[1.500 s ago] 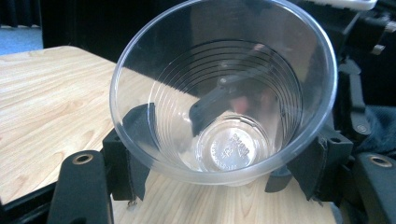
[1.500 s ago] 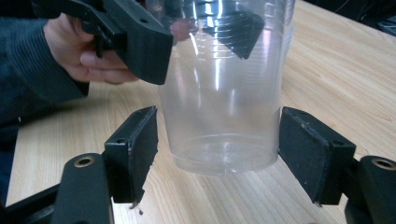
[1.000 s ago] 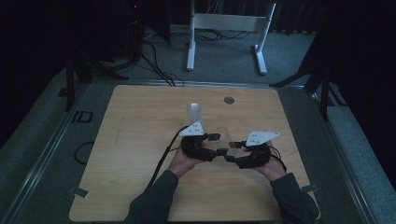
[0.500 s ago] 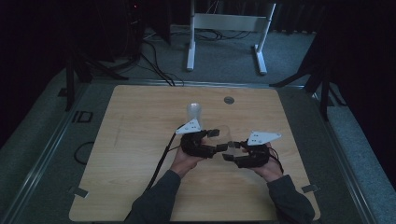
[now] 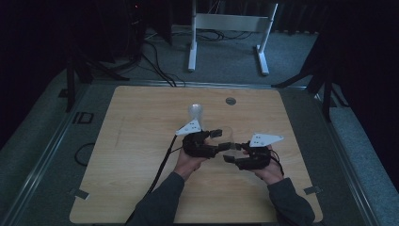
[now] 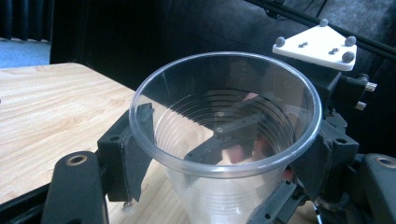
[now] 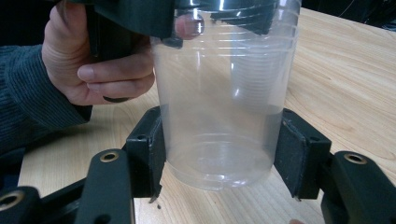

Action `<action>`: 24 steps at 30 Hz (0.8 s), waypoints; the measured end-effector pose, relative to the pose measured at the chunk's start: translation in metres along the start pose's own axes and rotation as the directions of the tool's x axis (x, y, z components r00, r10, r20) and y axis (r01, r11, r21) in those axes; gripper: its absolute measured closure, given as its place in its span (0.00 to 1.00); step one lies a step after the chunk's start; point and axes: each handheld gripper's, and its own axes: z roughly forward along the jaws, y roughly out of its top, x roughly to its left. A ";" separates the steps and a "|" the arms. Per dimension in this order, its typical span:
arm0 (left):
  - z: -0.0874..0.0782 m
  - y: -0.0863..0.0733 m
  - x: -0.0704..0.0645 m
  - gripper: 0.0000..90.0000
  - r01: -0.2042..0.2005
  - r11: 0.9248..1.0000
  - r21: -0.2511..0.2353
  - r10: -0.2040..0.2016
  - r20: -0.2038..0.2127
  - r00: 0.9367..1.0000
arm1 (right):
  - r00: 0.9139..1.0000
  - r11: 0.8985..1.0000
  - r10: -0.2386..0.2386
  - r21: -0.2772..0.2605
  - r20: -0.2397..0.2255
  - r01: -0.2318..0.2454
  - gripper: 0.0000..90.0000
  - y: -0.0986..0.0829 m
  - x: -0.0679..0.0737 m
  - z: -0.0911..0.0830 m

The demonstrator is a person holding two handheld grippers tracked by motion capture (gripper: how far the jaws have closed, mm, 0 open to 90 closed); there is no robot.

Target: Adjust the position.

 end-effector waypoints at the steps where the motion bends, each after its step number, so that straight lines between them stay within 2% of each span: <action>1: 0.000 0.000 -0.001 0.31 -0.013 1.000 0.009 0.013 -0.003 1.000 | 1.000 1.000 -0.004 0.005 0.001 0.004 0.44 0.000 0.000 0.000; 5: -0.001 0.000 -0.001 0.32 -0.034 0.999 0.027 0.035 -0.018 0.999 | 0.999 0.999 -0.033 0.039 0.021 0.032 0.37 0.003 0.002 0.001; 10: -0.001 0.000 -0.002 0.32 -0.057 0.997 0.053 0.059 -0.039 0.997 | 0.998 0.998 -0.049 0.048 0.037 0.048 0.36 0.005 0.004 0.002; 11: 0.000 0.000 -0.004 0.32 -0.081 0.993 0.081 0.085 -0.054 0.995 | 0.998 0.997 -0.052 0.051 0.038 0.050 0.36 0.006 0.004 0.003; 13: 0.001 -0.001 -0.006 0.32 -0.107 0.989 0.105 0.114 -0.069 0.991 | 0.997 0.996 -0.058 0.064 0.048 0.055 0.38 0.006 0.005 0.005; 18: 0.004 -0.001 -0.011 0.33 -0.149 0.979 0.138 0.162 -0.084 0.983 | 0.997 0.995 -0.063 0.076 0.052 0.059 0.43 0.004 0.006 0.008; 24: 0.004 -0.001 -0.011 0.30 -0.139 0.982 0.126 0.151 -0.091 0.984 | 0.997 0.997 -0.053 0.057 0.055 0.050 0.47 0.003 0.006 0.008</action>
